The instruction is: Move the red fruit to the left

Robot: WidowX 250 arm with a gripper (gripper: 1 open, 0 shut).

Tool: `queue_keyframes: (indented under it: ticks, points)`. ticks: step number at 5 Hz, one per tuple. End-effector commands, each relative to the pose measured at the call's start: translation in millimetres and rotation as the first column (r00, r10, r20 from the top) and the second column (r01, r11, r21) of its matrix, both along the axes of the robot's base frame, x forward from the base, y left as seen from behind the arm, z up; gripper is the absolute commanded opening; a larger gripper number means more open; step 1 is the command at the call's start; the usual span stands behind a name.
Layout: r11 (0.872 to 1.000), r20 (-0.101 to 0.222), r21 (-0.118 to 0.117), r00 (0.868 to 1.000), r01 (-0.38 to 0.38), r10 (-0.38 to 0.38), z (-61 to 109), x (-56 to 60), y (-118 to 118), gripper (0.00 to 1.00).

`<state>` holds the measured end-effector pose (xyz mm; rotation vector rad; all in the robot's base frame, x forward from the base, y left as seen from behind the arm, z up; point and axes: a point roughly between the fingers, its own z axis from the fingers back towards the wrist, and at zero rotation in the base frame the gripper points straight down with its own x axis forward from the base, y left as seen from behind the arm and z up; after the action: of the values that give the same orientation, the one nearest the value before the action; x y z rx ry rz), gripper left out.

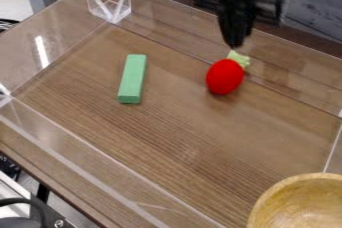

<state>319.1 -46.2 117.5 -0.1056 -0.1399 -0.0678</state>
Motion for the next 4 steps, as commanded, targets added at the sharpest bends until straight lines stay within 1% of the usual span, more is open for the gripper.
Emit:
queue_keyframes:
  ticks: [1, 2, 3, 4]
  points:
    - [1.0, 0.039, 0.008, 0.999, 0.006, -0.006, -8.3, 17.8, -13.8, 1.0]
    - [0.995, 0.076, 0.0, 0.992, -0.101, 0.101, 10.8, 7.3, 20.3, 0.0]
    - [0.979, 0.089, -0.012, 0.975, -0.203, 0.203, 16.9, -3.1, 54.5, 0.0]
    - [0.977, 0.077, -0.006, 0.974, -0.214, 0.214, 6.5, -1.1, 36.7, 1.0]
